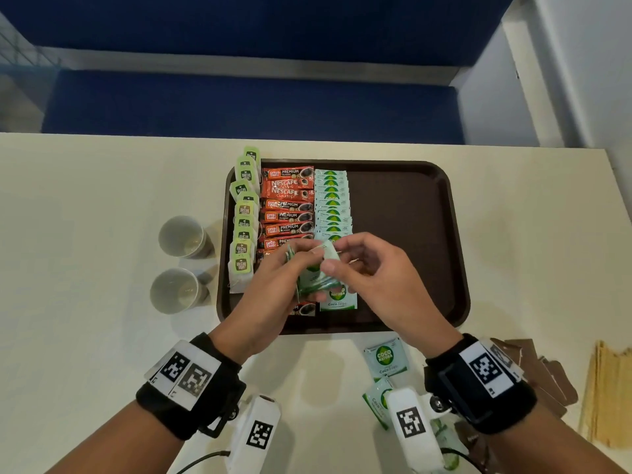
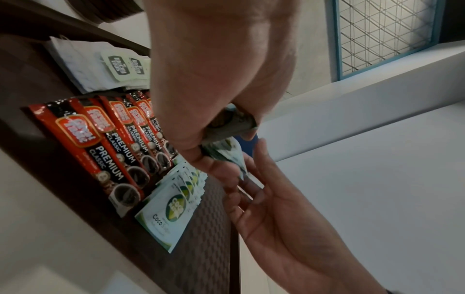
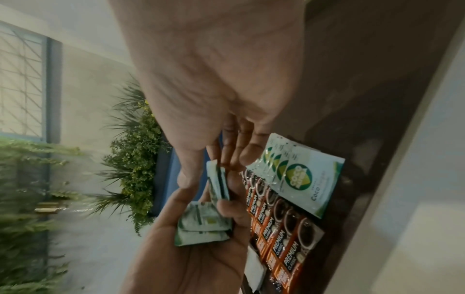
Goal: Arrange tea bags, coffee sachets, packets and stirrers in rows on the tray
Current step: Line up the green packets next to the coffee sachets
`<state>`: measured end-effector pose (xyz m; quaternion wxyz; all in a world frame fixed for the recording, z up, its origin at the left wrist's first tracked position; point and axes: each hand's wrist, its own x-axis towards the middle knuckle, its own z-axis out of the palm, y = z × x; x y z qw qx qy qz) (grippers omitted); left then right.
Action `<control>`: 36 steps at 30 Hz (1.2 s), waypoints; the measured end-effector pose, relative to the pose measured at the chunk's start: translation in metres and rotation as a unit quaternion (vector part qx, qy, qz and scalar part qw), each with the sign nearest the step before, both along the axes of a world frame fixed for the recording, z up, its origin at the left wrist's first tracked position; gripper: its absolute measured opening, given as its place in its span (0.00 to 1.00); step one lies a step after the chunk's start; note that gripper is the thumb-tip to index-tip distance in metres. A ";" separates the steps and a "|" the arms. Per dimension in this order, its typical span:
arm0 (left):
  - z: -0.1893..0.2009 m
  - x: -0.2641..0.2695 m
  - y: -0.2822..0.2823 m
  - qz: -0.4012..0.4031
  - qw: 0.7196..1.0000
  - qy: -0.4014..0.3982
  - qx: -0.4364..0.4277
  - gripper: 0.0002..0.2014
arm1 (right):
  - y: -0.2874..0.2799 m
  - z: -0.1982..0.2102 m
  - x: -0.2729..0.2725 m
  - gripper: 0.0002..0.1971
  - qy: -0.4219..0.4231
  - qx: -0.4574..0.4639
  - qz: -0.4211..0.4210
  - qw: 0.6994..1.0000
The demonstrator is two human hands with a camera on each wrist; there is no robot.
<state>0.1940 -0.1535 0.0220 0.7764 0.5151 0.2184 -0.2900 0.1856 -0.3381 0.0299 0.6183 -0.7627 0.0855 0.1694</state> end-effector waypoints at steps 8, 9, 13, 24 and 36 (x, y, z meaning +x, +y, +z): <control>-0.010 -0.001 0.009 -0.077 0.981 -0.084 0.158 0.09 | -0.014 -0.001 0.002 0.07 0.048 -0.005 -0.046 0.998; -0.010 -0.002 0.009 -0.084 0.976 -0.095 0.179 0.09 | -0.016 -0.001 0.000 0.07 0.060 -0.005 -0.039 0.997; -0.012 -0.003 0.011 -0.105 0.960 -0.123 0.229 0.08 | -0.024 0.001 -0.002 0.06 0.076 -0.021 -0.010 0.997; -0.016 -0.007 0.017 -0.142 0.929 -0.164 0.301 0.05 | -0.040 -0.009 -0.011 0.07 0.143 -0.075 0.040 0.986; -0.017 -0.005 0.024 -0.075 0.933 -0.148 0.320 0.05 | -0.025 -0.041 -0.040 0.07 0.082 -0.237 0.013 0.968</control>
